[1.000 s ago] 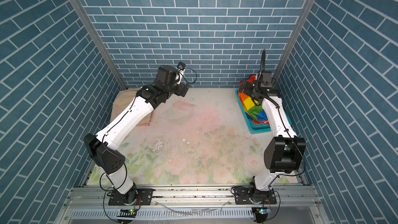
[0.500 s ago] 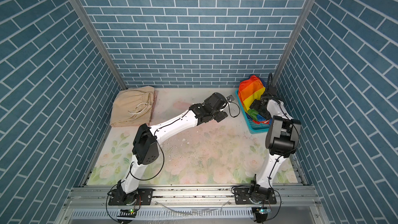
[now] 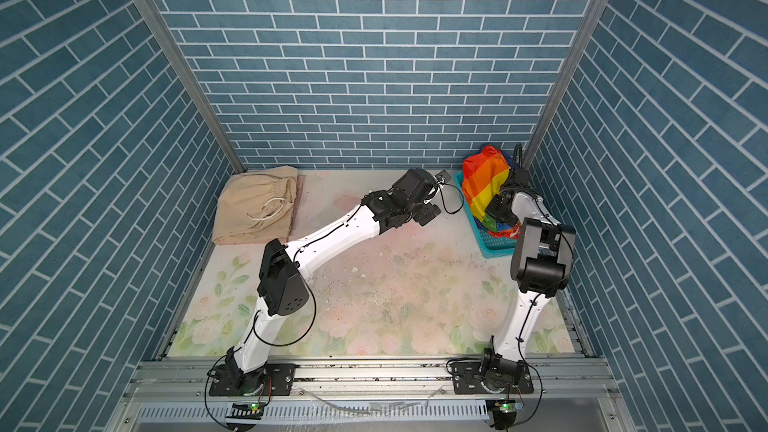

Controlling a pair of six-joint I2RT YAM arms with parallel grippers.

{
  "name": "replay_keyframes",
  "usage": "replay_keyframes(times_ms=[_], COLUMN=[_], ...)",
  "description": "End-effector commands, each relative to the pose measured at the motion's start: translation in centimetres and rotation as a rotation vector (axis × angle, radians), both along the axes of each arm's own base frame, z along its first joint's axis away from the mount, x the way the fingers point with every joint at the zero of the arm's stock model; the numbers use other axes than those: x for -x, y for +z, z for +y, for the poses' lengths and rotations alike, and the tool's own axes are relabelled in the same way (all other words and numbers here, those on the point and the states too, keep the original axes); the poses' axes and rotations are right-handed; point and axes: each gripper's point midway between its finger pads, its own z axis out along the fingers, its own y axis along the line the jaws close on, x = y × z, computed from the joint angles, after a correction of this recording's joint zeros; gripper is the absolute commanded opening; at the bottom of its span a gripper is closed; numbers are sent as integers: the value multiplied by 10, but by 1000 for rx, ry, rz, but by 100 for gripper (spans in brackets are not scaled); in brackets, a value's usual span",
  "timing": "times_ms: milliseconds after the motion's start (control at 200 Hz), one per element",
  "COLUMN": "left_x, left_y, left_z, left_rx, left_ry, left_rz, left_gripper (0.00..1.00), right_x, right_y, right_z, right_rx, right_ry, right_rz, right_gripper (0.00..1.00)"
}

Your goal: Fold and stack the shorts

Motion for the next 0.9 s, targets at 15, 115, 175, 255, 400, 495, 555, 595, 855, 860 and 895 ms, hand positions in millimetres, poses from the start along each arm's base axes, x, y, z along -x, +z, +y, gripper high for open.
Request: replay_keyframes(times_ms=[15,115,175,255,400,495,555,595,855,860,895], left_x=[-2,-6,-7,-9,-9,-3,4,7,31,31,34], left_y=[9,21,31,49,81,97,101,99,55,53,45], left_z=[20,40,54,80,141,182,207,222,293,293,294], left_rx=[6,34,65,123,290,384,417,433,525,524,516], left_ry=[75,145,185,253,395,460,495,520,651,652,654], left_rz=[34,73,92,97,120,113,100,102,203,207,225], left_gripper=[100,100,100,100,100,100,100,100,100,100,100], right_x=[-2,0,1,7,46,71,72,71,79,79,84], right_y=[92,155,198,260,371,387,363,336,138,137,133], right_z=[5,20,40,86,205,271,298,312,358,359,360], right_rx=[25,5,-20,-48,-146,-240,-279,-286,-380,-379,-375], right_ry=[18,53,99,207,505,666,729,749,746,747,757], right_rz=[-200,-325,-416,-550,-849,-905,-834,-758,-195,-193,-189], right_gripper=[0,0,0,0,0,0,0,0,47,48,56])
